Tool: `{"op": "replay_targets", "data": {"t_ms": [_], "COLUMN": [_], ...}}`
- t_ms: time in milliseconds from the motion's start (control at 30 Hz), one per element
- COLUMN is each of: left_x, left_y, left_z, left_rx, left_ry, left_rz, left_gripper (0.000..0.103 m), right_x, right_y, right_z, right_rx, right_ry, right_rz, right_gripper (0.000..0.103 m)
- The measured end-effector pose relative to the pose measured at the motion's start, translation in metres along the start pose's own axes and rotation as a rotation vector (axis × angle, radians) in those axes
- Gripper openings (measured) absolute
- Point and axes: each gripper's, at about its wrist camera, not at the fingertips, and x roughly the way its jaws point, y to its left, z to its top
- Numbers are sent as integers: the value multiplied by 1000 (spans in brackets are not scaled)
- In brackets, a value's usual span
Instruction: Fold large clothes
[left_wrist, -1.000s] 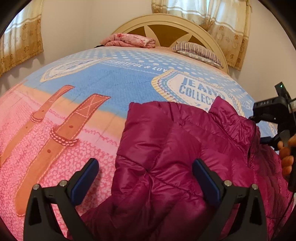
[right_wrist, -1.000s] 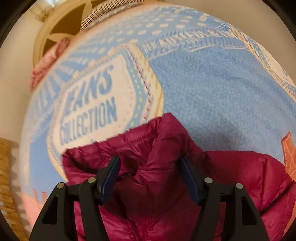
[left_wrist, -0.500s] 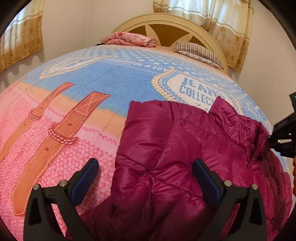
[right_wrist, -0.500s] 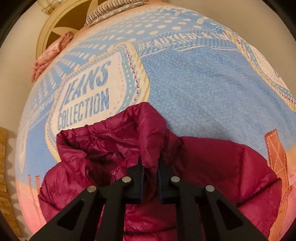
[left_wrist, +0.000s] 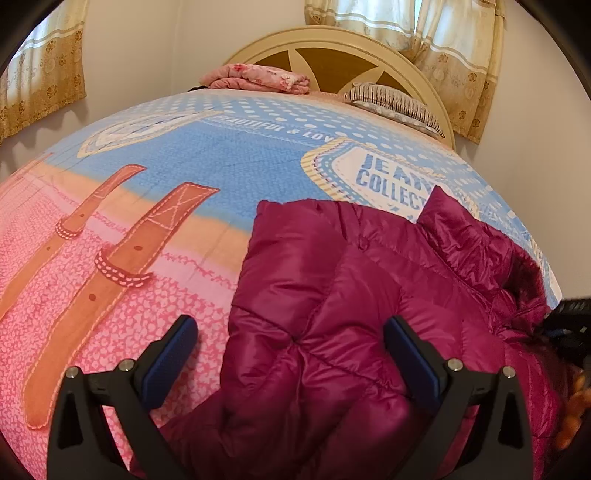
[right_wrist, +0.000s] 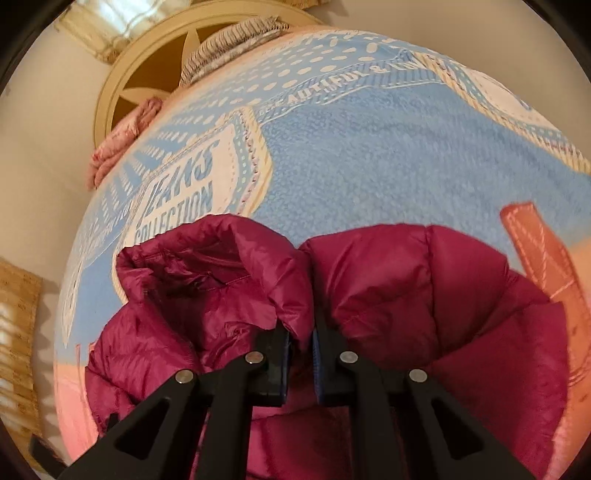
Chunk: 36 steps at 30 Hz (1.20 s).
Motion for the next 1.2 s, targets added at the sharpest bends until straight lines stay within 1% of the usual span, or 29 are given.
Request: {"op": "replay_targets", "data": {"t_ms": [100, 167, 200, 267, 333, 400, 467, 500, 533, 567, 600, 667, 700, 733, 800, 833, 867, 900, 933, 967, 1033, 1133, 1167, 1200], "left_x": [-4, -14, -19, -36, -41, -36, -25, -16, -7, 5, 13, 36, 42, 53, 66, 71, 75, 76, 75, 72, 56, 31, 28, 29], "left_y": [-1, -7, -11, -34, -65, -98, -133, -150, -160, -172, -176, -189, -194, -200, -205, -203, -196, -189, -181, -178, -156, -119, -110, -102], "left_z": [2, 7, 10, 21, 35, 48, 55, 56, 56, 57, 57, 57, 55, 56, 56, 57, 57, 57, 56, 56, 57, 53, 49, 43], "left_rx": [12, 47, 68, 144, 221, 288, 367, 407, 425, 429, 421, 396, 396, 396, 398, 388, 366, 343, 326, 317, 274, 176, 153, 140], "left_ry": [-3, -18, -31, -79, -91, -71, -65, -56, -44, -19, 3, 70, 87, 104, 115, 137, 165, 191, 200, 195, 168, 133, 127, 130], "left_rz": [-32, -59, -71, -104, -141, -176, -196, -196, -177, -158, -160, -167, -154, -112, -49, -42, -59, -82, -97, -103, -132, -191, -204, -201], "left_gripper": [103, 103, 103, 103, 103, 103, 103, 103, 103, 103, 103, 103, 103, 101, 86, 61, 34, 23, 19, 18, 17, 16, 16, 16], "right_x": [4, 4, 3, 3, 3, 3, 4, 3, 3, 2, 2, 2, 3, 3, 3, 3, 3, 3, 3, 3, 3, 2, 1, 2], "right_y": [-8, -7, -6, 0, 1, -1, -5, -7, -9, -10, -11, -12, -12, -13, -13, -13, -14, -14, -14, -15, -14, -17, -18, -19], "right_z": [-7, -16, -19, -21, -20, -20, -20, -20, -21, -21, -22, -22, -22, -22, -23, -23, -22, -22, -22, -22, -22, -22, -23, -22], "right_rx": [7, -29, -45, -69, -70, -64, -53, -47, -39, -33, -30, -23, -21, -18, -18, -19, -20, -21, -20, -17, -14, 0, 4, 8], "right_ry": [-64, -125, -142, -167, -174, -177, -177, -178, -178, -179, -180, -182, -182, -182, -183, -183, -184, -184, -184, -184, -184, -186, -187, -187], "right_rz": [50, 53, 46, 21, 17, 27, 44, 53, 64, 72, 77, 89, 92, 97, 98, 96, 95, 95, 97, 100, 104, 126, 134, 140], "right_gripper": [9, 9, 9, 9, 9, 9, 9, 10, 10, 10, 10, 10, 10, 10, 10, 10, 10, 10, 10, 10, 10, 10, 10, 10]}}
